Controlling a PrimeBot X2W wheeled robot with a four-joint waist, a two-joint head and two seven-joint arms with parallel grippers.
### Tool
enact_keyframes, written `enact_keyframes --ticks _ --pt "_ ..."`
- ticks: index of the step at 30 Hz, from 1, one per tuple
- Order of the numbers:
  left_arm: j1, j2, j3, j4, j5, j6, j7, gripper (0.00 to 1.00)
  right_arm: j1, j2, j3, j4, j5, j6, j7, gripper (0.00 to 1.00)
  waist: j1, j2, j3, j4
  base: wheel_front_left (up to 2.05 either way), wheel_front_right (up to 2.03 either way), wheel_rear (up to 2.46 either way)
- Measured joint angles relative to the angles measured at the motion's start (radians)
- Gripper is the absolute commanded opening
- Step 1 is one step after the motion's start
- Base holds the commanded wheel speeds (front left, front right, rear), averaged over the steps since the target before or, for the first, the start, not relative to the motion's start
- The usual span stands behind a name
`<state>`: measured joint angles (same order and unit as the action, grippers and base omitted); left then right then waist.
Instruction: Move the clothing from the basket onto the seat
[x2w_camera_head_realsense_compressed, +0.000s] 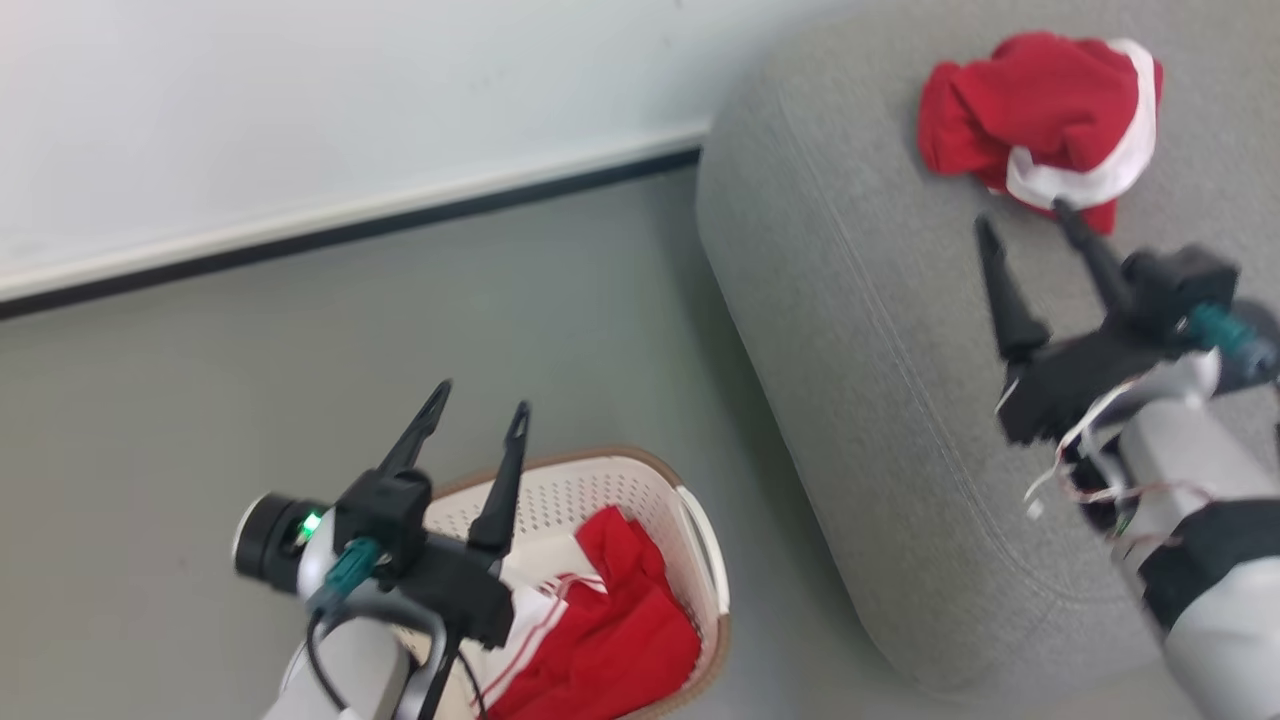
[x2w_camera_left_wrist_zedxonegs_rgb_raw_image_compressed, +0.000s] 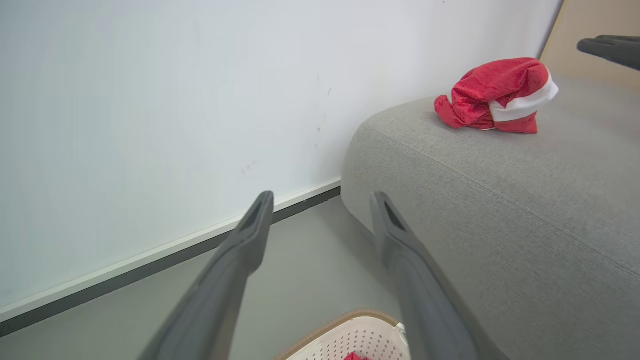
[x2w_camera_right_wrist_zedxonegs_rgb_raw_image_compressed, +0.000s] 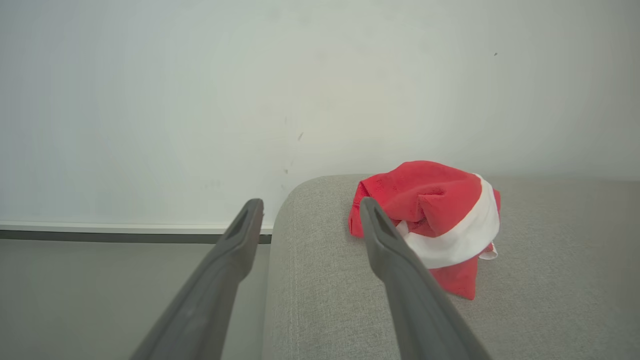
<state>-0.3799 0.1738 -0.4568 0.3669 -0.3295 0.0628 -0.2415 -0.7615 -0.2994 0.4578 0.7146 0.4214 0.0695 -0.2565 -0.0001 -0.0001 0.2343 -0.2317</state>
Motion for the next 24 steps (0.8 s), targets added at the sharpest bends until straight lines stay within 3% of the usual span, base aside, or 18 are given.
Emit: enact_keyframes --ticks 5,15,24 --pt "0.058 0.015 0.040 0.006 -0.033 0.011 -0.007 1.00 0.078 0.018 0.007 -0.036 -0.009 -0.018 0.000 1.00 -0.0001 0.0000 -0.051 0.032 0.00 0.00 0.00" --pt "0.234 0.038 0.131 -0.004 -0.067 0.035 -0.008 1.00 0.305 0.040 0.004 -0.150 -0.028 -0.090 0.000 1.00 0.0000 0.0000 -0.186 0.100 0.00 0.00 0.00" --pt "0.415 0.047 0.206 -0.095 -0.087 0.052 -0.008 1.00 0.501 0.055 0.017 -0.310 -0.049 -0.136 0.000 1.00 0.0000 0.0000 -0.292 0.138 0.00 0.00 0.00"
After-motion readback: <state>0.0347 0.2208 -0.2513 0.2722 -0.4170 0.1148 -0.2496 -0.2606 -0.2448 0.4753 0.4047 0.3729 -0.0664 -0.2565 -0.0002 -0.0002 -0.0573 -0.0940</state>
